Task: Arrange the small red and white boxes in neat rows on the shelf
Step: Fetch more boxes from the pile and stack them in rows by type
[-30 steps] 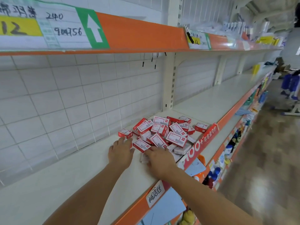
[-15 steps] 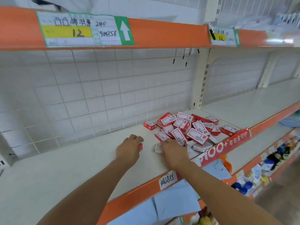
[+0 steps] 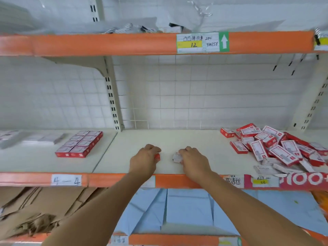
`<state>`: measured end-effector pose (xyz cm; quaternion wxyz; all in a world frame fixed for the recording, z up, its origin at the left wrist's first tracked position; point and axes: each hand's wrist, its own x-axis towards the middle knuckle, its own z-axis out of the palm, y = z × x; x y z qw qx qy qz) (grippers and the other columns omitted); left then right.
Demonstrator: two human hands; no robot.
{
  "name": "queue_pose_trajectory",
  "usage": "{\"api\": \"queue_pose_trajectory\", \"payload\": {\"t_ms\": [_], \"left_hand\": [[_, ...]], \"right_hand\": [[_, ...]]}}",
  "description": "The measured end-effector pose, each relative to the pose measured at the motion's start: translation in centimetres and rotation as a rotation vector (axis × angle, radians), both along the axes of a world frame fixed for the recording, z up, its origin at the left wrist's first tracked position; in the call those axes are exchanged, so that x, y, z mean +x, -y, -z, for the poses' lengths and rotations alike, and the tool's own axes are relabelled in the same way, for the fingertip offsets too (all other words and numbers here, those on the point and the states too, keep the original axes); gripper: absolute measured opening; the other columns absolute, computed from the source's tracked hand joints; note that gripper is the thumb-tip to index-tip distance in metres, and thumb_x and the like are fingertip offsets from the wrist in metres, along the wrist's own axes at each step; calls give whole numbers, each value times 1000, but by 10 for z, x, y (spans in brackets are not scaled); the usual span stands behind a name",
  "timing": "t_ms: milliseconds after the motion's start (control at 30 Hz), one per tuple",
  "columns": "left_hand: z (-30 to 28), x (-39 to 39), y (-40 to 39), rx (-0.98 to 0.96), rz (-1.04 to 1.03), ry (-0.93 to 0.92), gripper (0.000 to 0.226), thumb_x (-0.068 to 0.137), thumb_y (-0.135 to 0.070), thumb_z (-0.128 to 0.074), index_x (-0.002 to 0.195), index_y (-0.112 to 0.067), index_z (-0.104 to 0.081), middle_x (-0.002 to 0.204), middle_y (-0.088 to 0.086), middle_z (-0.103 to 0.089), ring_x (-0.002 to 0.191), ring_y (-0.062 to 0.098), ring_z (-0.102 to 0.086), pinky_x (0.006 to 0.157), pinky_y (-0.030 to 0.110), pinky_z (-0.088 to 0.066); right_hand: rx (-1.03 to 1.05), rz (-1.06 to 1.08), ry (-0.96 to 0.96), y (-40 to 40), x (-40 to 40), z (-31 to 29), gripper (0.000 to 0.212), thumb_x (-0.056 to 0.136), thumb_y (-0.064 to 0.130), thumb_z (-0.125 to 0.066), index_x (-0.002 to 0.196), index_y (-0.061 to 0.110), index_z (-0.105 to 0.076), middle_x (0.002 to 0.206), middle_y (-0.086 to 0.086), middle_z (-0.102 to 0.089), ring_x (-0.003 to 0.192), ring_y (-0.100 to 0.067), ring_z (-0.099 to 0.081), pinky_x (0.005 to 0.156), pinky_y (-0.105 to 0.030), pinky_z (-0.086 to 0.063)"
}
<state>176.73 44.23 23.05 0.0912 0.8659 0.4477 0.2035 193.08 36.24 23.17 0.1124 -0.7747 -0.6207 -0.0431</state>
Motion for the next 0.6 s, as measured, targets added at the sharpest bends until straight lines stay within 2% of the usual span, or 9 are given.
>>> {"api": "queue_pose_trajectory", "payload": {"t_ms": [233, 300, 500, 600], "left_hand": [[2, -121, 0, -2, -214, 40, 36, 92, -18, -53, 127, -29, -54, 131, -9, -48, 116, 16, -50, 85, 34, -48], [4, -162, -1, 1, -267, 38, 37, 91, -17, -53, 127, -29, -53, 130, -9, -47, 116, 17, -49, 85, 37, -48], [8, -290, -10, 16, -356, 42, 38, 90, -16, -54, 127, -25, -55, 130, -4, -50, 116, 22, -50, 88, 38, -47], [10, -349, -14, 54, -434, 20, 36, 92, -20, -54, 126, -29, -55, 130, -8, -50, 113, 20, -50, 75, 28, -44]], "right_hand": [[27, -197, -15, -40, -109, -3, 32, 93, 12, -46, 124, 17, -49, 122, -3, -48, 114, -22, -44, 69, -29, -35], [31, -247, -28, -53, -147, -3, 33, 93, 12, -45, 125, 17, -49, 122, -2, -47, 115, -21, -44, 70, -30, -35], [35, -354, -65, -87, -268, -4, 37, 92, 16, -47, 129, 19, -47, 126, -2, -46, 118, -22, -42, 77, -32, -42], [38, -389, -79, -101, -323, -2, 36, 92, 14, -48, 128, 17, -47, 127, -3, -46, 118, -23, -42, 81, -34, -43]]}}
